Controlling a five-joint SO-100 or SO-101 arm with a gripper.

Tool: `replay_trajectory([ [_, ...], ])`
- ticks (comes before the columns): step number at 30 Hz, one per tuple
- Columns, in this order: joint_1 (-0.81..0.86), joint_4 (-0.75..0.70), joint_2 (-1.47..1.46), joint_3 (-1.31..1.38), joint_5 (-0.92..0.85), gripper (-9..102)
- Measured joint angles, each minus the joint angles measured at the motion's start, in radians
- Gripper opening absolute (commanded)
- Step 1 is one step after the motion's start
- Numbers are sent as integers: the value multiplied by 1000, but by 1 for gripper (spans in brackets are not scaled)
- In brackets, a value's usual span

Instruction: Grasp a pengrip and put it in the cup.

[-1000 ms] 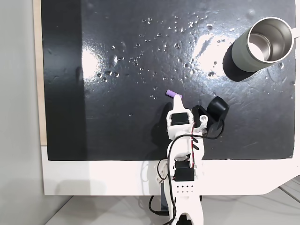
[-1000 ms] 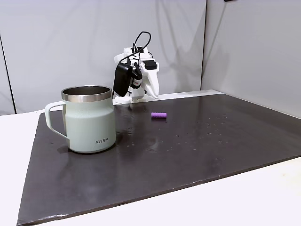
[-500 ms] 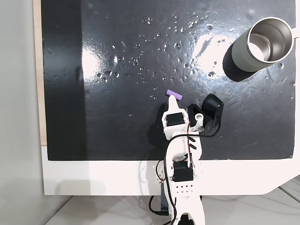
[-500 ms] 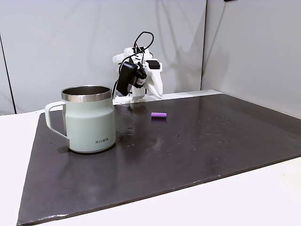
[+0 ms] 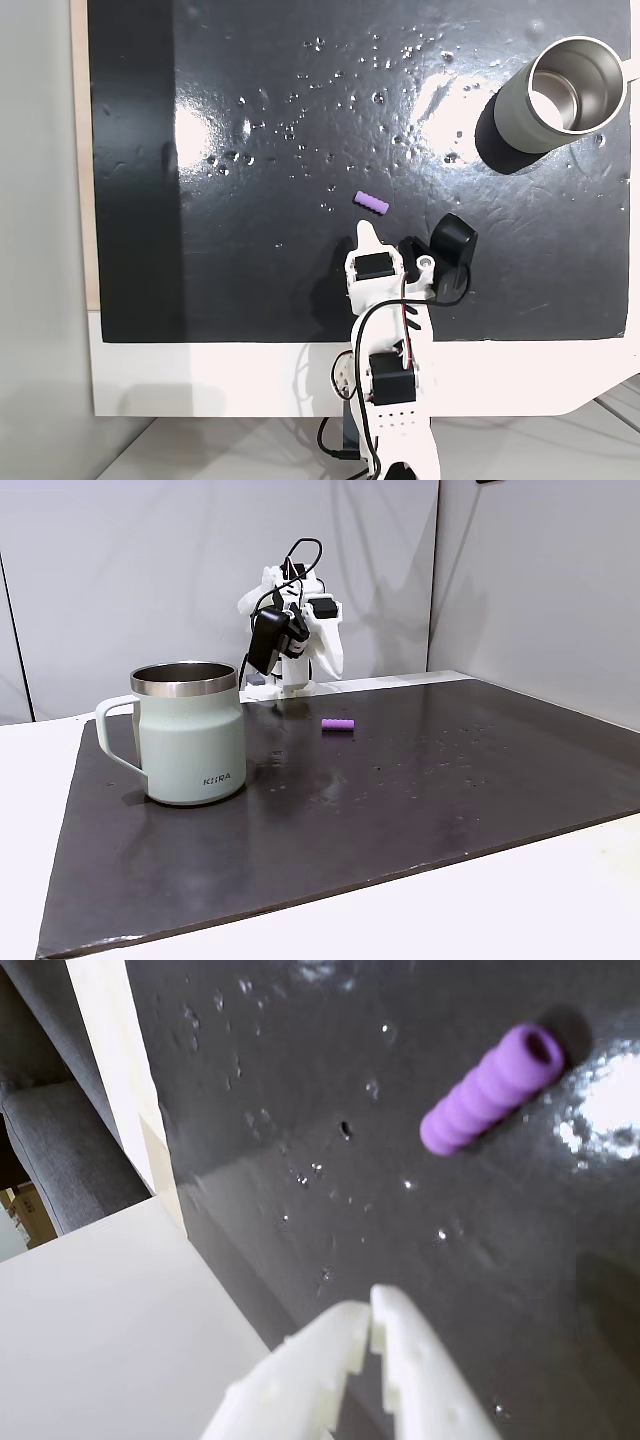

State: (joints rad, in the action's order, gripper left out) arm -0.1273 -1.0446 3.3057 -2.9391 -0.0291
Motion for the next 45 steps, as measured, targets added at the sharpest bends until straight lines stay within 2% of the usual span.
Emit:
replay_trajectory([
  [6, 17, -3, -141, 58, 21, 0],
  [19, 115, 161, -787, 308, 78, 0],
  [26, 123, 176, -902, 348, 78, 2],
  [35, 129, 176, -1028, 451, 87, 12],
  [45, 126, 167, -1177, 574, 143, 13],
])
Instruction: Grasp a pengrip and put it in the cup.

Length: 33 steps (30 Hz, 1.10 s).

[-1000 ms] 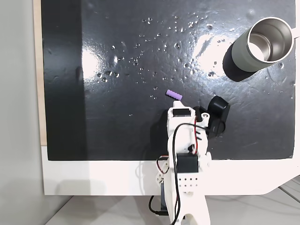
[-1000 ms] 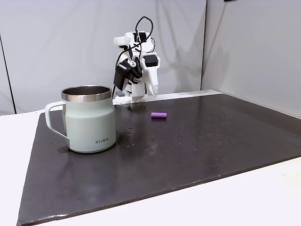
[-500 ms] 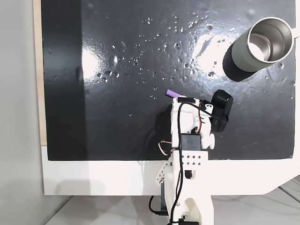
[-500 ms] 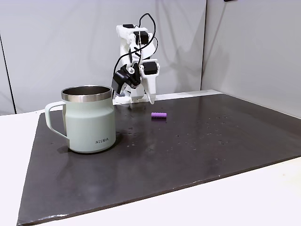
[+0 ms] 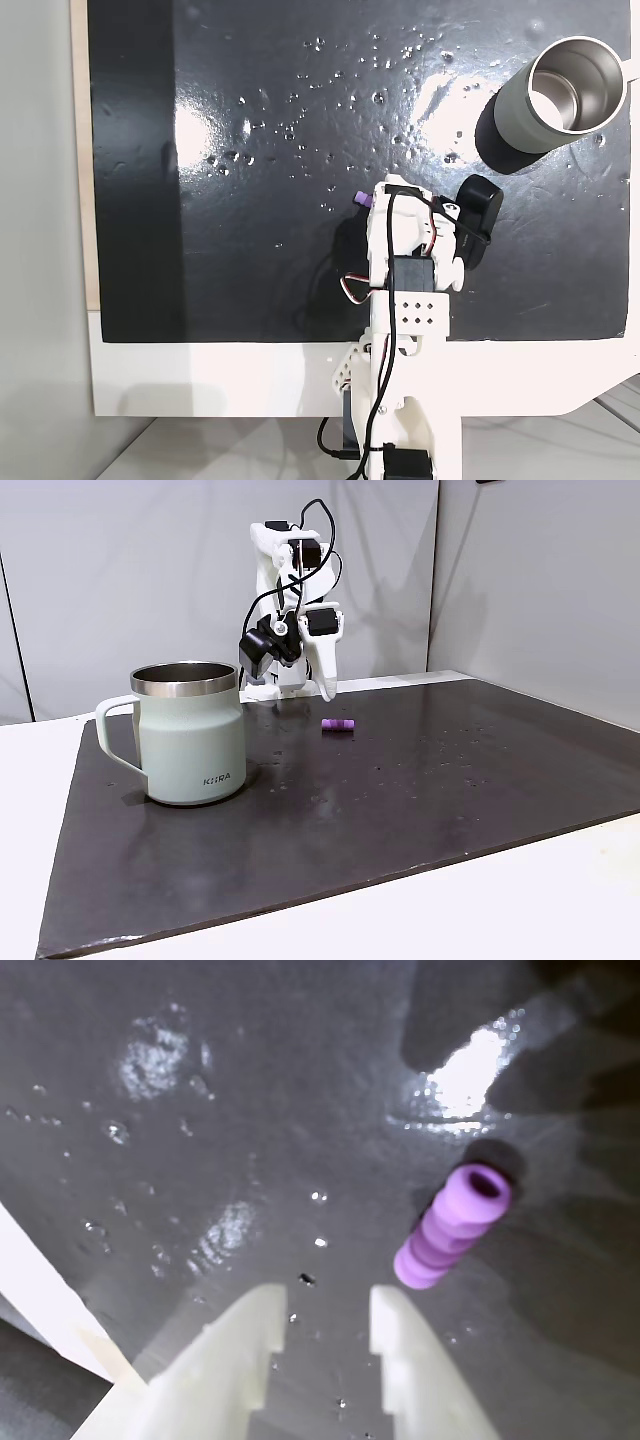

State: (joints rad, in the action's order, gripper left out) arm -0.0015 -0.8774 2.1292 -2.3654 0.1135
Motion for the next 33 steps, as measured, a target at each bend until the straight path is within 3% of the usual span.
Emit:
replay_trajectory([
  [14, -23, -77, -156, 72, 3, 21],
  [33, -55, -132, -347, 129, 8, 21],
])
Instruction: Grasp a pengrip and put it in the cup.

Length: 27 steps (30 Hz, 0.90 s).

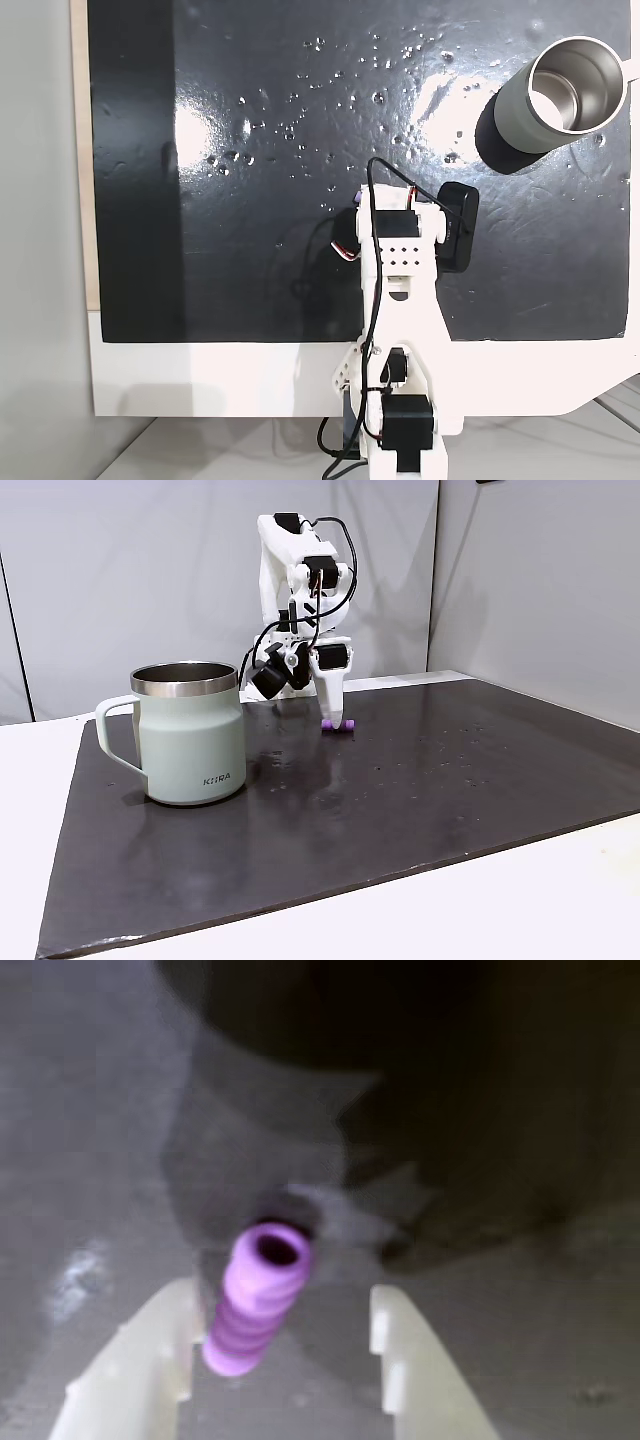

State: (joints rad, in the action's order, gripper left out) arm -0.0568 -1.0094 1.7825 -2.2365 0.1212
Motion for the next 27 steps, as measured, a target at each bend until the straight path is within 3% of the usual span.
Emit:
replay_trajectory([
  [7, 2, -25, -77, 61, 0, 17],
  [13, 8, -29, -124, 112, 0, 0],
  [27, 14, -86, -34, 112, -9, 0],
])
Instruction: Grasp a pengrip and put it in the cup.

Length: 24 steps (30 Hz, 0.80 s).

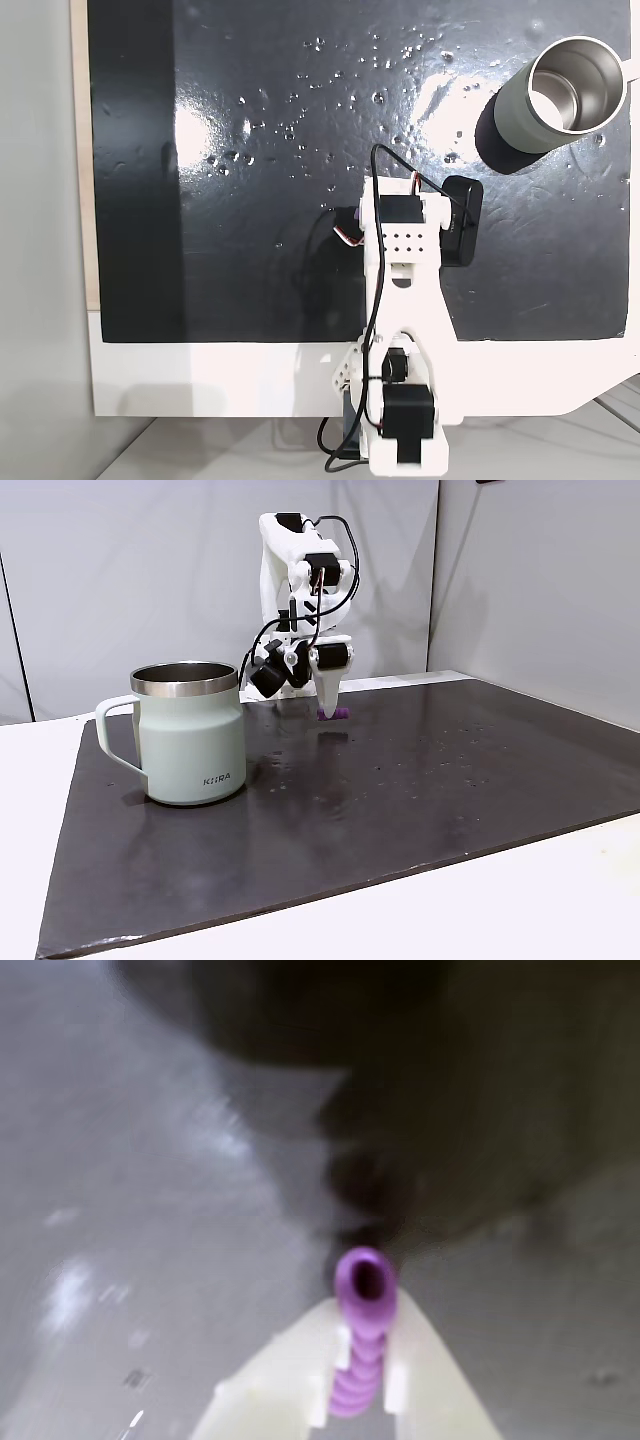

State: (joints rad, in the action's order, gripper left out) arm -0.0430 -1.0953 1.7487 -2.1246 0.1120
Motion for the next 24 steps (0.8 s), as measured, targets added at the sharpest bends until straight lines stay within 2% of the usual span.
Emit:
replay_trajectory([
  [7, 32, -74, 242, 0, -97, 0],
  [14, 130, -77, 391, 3, -216, 0],
  [24, 278, 5, 249, 319, -293, 0],
])
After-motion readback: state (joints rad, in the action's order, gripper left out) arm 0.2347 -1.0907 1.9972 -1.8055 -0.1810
